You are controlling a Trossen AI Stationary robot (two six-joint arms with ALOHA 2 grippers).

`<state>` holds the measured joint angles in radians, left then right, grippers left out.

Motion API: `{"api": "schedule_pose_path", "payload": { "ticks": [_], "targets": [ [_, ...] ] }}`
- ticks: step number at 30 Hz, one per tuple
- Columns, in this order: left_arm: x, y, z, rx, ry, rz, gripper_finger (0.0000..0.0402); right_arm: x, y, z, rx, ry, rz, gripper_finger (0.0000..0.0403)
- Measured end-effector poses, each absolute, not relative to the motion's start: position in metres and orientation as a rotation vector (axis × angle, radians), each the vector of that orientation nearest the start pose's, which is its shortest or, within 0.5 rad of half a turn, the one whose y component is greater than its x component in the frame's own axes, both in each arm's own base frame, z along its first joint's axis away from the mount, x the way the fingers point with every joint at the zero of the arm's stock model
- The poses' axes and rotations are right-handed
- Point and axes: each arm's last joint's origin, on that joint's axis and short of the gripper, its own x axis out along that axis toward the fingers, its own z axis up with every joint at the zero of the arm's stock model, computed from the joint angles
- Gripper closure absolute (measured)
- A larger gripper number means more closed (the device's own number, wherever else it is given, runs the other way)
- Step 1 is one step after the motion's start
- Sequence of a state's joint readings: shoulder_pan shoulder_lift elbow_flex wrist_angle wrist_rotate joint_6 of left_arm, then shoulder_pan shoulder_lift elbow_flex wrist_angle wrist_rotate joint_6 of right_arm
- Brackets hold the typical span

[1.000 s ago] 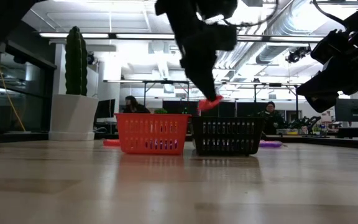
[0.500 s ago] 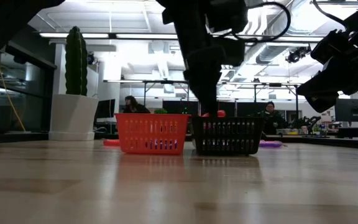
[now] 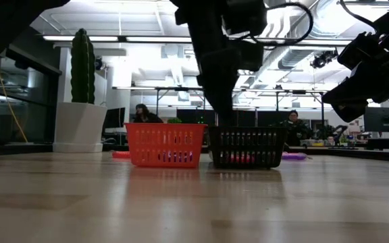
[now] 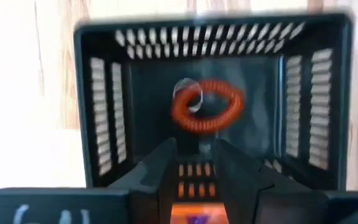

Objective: Sort spring keychains
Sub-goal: Put the orange spring keychain into the black bin

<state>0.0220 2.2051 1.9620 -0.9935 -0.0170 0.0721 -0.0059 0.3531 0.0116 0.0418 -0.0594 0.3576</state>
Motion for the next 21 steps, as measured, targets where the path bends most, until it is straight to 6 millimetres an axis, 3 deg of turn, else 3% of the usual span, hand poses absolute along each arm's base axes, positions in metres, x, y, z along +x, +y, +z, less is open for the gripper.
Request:
{"api": "schedule_pose_path", "payload": {
  "ticks": [8, 13, 21],
  "targets": [
    [0.439, 0.044, 0.248, -0.082, 1.29, 0.122, 0.0295, 0.116, 0.001, 0.141, 0.365, 0.306, -0.001, 0.0391],
    [0.423, 0.065, 0.248, -0.18, 1.4, 0.213, 0.0295, 0.116, 0.001, 0.141, 0.365, 0.306, -0.001, 0.0391],
    [0.393, 0.078, 0.245, -0.26, 1.427, 0.291, 0.0295, 0.116, 0.001, 0.141, 0.365, 0.306, 0.0, 0.0391]
  ]
}}
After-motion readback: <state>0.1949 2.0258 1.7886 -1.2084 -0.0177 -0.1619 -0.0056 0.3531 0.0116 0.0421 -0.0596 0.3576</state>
